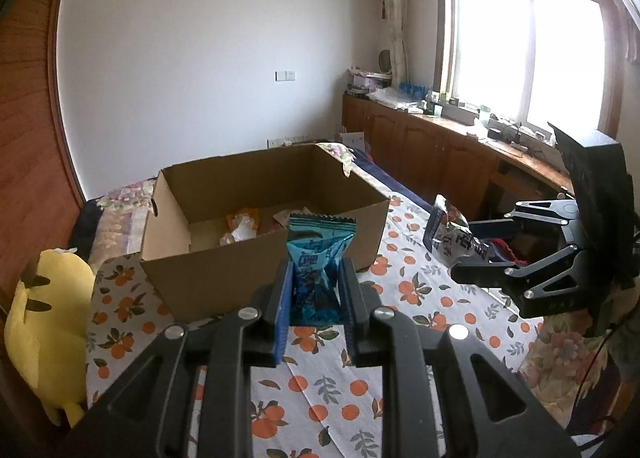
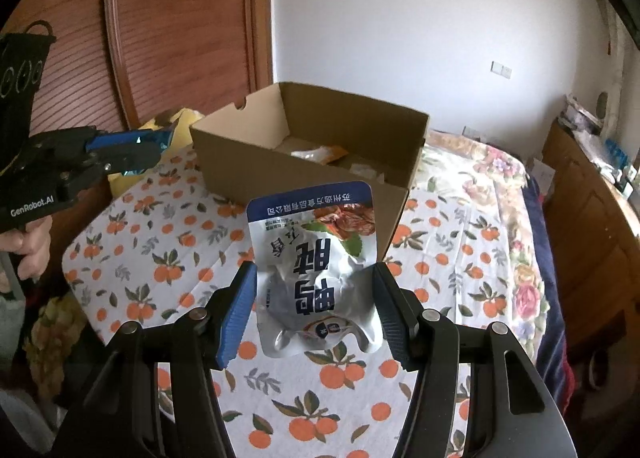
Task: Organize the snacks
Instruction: 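Lift and carry the teal wrapper and white pouch over the cardboard box, then open both tools to drop the snacks into the box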
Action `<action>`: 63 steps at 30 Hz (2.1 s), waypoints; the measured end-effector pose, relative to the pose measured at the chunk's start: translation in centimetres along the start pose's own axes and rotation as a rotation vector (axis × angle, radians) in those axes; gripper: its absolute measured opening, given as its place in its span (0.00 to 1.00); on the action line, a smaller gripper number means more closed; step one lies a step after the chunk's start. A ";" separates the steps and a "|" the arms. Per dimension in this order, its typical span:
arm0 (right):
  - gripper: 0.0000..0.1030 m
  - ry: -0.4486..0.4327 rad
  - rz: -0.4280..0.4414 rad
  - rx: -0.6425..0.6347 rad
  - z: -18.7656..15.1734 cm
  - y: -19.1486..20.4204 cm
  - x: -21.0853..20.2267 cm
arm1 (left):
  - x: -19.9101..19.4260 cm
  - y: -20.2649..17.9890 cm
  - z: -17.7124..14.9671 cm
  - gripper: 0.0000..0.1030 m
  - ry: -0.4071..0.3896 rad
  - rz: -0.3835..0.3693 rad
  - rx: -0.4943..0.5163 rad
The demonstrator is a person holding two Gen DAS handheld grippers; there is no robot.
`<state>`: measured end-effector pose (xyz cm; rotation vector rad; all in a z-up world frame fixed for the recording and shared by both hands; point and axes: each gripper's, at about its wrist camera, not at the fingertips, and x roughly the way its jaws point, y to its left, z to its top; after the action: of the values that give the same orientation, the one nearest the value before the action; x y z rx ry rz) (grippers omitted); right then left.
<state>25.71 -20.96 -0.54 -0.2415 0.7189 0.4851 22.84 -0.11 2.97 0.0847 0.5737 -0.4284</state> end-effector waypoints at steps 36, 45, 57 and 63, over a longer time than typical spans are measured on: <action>0.58 -0.044 0.024 -0.037 7.9 -0.3 8.0 | 7.7 5.5 5.3 0.19 -0.014 0.084 -0.007; 0.58 -0.050 0.028 -0.001 10.5 -1.5 12.5 | 13.4 8.2 4.4 0.19 0.046 0.091 -0.055; 0.58 -0.013 0.027 0.037 10.3 -2.7 17.3 | 16.0 9.0 3.2 0.20 0.110 0.099 -0.027; 0.58 -0.002 0.011 0.046 10.3 -2.7 18.1 | 16.7 9.3 2.9 0.21 0.117 0.113 -0.044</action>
<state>44.70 -13.22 -5.18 -0.1947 0.7288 0.4785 40.78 1.62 -3.99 0.1002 0.6898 -0.3026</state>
